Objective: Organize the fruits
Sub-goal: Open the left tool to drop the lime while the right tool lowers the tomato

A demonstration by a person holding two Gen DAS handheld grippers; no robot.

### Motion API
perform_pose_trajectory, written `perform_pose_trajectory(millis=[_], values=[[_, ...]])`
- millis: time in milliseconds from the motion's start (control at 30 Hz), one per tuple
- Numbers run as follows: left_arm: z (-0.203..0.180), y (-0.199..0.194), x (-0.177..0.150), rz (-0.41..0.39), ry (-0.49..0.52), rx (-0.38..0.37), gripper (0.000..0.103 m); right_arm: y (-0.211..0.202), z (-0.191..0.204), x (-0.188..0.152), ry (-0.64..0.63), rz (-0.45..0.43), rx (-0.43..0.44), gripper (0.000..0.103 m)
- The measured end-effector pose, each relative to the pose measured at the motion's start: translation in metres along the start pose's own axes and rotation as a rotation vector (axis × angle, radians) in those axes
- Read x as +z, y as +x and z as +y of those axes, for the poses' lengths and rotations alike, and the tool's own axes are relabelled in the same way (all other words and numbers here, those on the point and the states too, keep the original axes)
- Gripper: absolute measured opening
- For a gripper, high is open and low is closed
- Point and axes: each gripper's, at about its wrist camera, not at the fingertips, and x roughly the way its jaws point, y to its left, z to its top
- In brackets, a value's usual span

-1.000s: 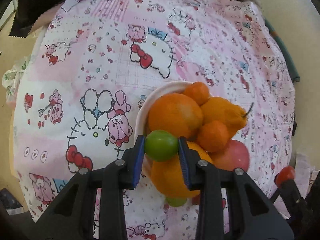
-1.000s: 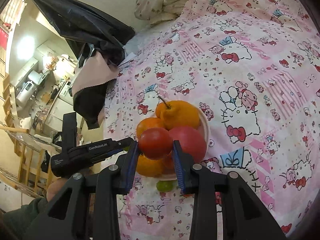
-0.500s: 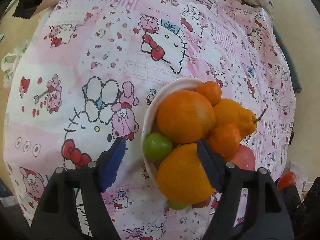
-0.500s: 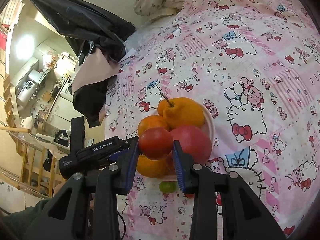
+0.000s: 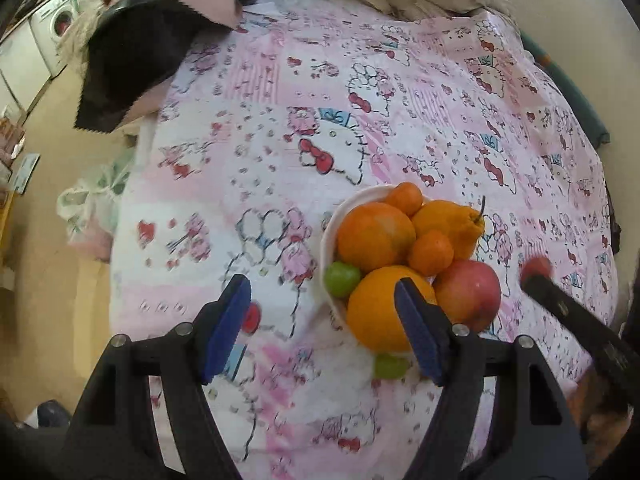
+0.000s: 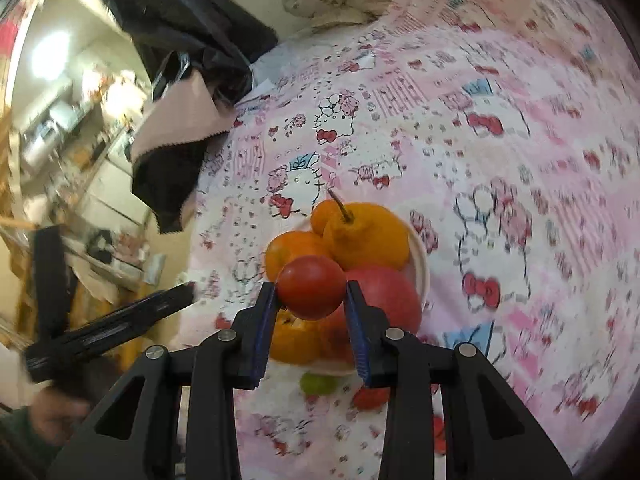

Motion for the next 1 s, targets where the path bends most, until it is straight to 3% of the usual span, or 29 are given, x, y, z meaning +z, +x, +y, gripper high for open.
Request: perform_pose_trajectory(millis=[233, 467, 600, 667, 867, 1000], values=[[0.006, -0.006, -0.024, -0.032, -0.003, 0.003, 0.071, 0.044, 0.015, 0.012, -0.137, 0.027, -0.127, 0.036], [-0.010, 0.002, -0.024, -0.070, 0.048, 0.048, 0.071, 0.060, 0.015, 0.008, -0.131, 0.044, -0.146, 0.038], [-0.017, 0.003, -0.026, -0.052, 0.054, 0.016, 0.071, 0.056, 0.016, 0.006, -0.132, 0.034, -0.152, 0.044], [-0.021, 0.003, -0.028, -0.055, 0.072, 0.020, 0.071, 0.053, 0.014, 0.006, -0.106, 0.024, -0.127, 0.057], [-0.020, 0.001, -0.030, -0.058, 0.067, 0.020, 0.071, 0.045, 0.018, 0.008, -0.120, -0.009, -0.136, 0.057], [-0.015, -0.003, -0.031, -0.114, 0.058, 0.063, 0.071, 0.032, 0.015, 0.009, -0.112, -0.049, -0.164, 0.057]])
